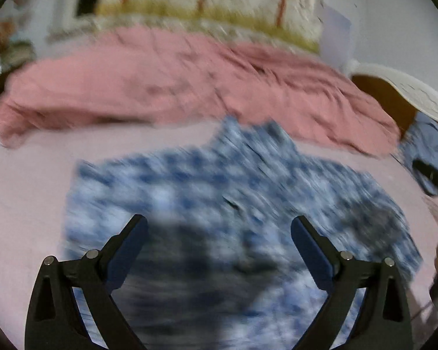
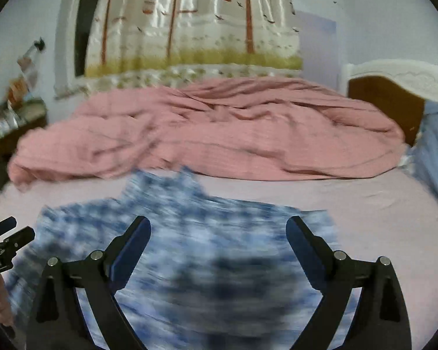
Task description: Fold large clothes
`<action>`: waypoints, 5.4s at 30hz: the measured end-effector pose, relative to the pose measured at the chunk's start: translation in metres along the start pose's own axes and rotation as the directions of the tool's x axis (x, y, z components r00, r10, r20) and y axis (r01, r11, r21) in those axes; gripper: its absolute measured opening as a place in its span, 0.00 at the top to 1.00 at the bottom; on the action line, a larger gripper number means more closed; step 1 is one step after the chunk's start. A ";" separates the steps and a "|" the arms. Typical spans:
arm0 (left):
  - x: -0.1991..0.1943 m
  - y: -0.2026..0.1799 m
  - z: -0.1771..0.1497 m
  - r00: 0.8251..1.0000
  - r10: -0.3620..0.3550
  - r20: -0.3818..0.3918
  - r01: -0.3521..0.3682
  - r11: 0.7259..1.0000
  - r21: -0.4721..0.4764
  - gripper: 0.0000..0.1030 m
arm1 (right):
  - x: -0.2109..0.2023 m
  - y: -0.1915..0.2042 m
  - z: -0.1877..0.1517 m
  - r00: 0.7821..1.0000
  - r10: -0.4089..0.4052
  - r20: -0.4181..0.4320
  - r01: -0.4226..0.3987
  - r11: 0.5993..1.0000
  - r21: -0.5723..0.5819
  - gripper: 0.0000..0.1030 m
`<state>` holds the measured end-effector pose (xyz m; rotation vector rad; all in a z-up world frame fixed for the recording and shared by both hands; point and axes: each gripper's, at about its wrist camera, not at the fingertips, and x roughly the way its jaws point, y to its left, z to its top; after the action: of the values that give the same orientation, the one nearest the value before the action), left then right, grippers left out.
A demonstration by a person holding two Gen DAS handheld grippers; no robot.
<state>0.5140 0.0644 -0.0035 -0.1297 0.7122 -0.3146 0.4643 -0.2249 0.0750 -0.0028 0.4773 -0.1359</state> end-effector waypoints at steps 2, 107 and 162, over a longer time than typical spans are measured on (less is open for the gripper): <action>0.014 -0.010 -0.003 0.997 -0.038 -0.060 0.040 0.999 0.020 0.23 | -0.006 -0.028 0.004 0.999 -0.037 0.026 0.036 0.997 0.063 0.08; -0.127 -0.039 -0.132 0.888 0.356 0.291 -0.436 0.853 0.287 0.00 | -0.047 0.013 -0.158 0.908 0.238 -0.346 -0.317 0.928 -0.194 0.04; -0.163 -0.005 -0.086 0.946 0.322 0.037 -0.324 0.932 0.164 0.95 | -0.120 -0.030 -0.107 0.993 0.051 -0.111 -0.067 0.988 -0.142 0.91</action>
<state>0.3406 0.1120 0.0343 0.1466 0.6815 -0.0565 0.3058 -0.2356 0.0358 -0.1247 0.5930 -0.0429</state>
